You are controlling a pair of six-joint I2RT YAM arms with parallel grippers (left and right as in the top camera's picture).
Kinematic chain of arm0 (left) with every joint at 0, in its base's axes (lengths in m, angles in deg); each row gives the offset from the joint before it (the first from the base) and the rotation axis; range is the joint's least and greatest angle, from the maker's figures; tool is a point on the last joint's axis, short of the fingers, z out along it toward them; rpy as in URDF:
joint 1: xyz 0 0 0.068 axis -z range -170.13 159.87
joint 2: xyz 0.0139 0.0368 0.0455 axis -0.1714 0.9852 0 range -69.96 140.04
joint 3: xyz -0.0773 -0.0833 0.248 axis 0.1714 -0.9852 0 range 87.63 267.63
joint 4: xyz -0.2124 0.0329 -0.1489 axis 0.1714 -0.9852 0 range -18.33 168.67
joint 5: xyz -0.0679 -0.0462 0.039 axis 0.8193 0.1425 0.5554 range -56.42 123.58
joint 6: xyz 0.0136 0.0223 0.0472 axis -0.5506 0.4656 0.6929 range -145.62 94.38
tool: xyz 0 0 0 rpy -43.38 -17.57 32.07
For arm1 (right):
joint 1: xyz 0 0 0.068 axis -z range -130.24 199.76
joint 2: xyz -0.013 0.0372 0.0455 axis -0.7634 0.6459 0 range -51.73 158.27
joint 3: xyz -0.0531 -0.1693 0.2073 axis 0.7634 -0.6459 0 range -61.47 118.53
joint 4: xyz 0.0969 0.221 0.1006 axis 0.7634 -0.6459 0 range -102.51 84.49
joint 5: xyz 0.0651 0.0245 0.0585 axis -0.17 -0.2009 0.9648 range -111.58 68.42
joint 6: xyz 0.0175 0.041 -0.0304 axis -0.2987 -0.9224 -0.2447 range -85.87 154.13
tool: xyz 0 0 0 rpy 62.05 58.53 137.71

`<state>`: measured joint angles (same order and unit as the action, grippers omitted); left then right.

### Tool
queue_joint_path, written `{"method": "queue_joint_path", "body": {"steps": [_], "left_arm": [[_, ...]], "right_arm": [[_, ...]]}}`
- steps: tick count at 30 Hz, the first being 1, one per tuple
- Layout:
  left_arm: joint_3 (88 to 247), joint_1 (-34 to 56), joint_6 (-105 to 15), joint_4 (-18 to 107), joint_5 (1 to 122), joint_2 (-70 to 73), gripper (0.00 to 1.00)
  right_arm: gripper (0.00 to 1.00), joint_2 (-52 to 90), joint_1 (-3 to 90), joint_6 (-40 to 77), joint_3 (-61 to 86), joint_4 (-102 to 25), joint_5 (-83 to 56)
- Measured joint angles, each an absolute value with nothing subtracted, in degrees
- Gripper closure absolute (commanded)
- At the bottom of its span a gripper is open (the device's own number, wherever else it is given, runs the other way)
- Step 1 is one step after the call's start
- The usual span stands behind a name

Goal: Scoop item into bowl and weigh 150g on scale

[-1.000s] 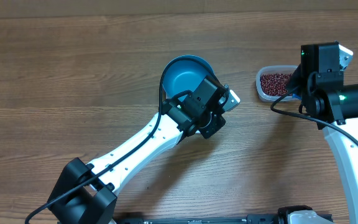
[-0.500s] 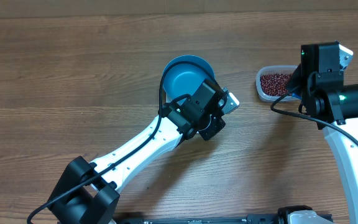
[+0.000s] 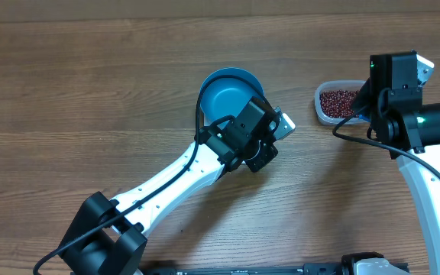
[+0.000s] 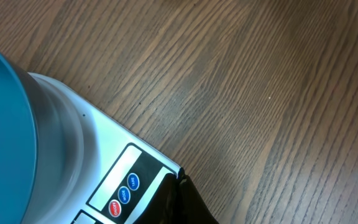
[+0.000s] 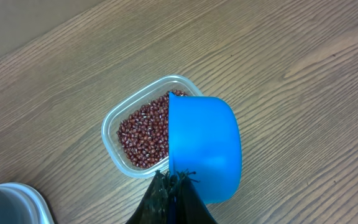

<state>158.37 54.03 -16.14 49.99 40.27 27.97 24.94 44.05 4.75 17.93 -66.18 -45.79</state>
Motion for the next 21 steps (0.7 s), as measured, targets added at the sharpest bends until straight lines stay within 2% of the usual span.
{"method": "queue_joint_path", "body": {"steps": [21], "left_arm": [[158.35,54.03,-16.12,49.99,40.27,27.97,0.96]], "right_arm": [[0.96,24.94,44.05,4.75,17.93,-66.68,-45.77]]}}
